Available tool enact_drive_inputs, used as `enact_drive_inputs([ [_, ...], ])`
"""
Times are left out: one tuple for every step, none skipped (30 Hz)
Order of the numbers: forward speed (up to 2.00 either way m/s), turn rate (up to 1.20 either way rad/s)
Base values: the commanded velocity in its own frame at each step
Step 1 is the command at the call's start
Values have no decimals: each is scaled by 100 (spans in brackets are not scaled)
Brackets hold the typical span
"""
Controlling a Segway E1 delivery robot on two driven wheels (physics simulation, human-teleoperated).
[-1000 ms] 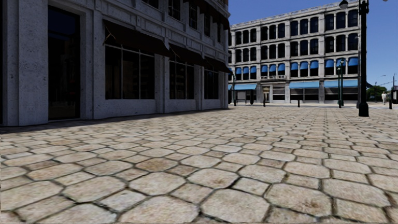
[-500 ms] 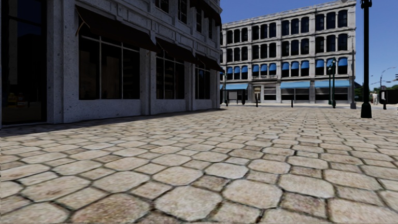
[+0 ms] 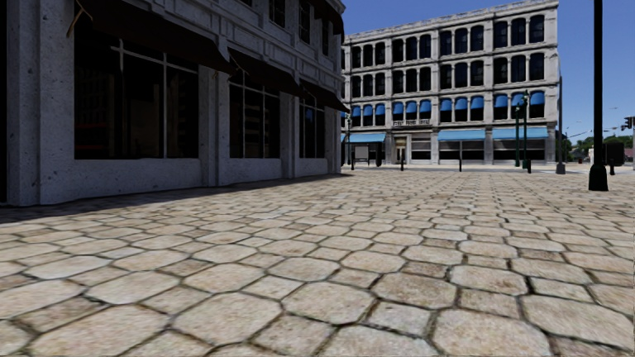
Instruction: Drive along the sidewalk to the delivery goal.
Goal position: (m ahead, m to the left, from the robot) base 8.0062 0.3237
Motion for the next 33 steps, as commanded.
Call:
enact_drive_inputs([
  [200,0],
  [200,0],
  [200,0],
  [200,0],
  [200,0],
  [200,0],
  [200,0],
  [200,0],
  [200,0],
  [200,0],
  [200,0],
  [200,0],
  [200,0],
  [200,0],
  [200,0],
  [200,0],
  [200,0],
  [200,0],
  [200,0],
  [200,0],
  [200,0],
  [200,0],
  [200,0],
  [200,0],
  [200,0],
  [200,0],
  [200,0],
  [200,0],
  [200,0],
  [200,0],
  [200,0],
  [200,0],
  [200,0],
])
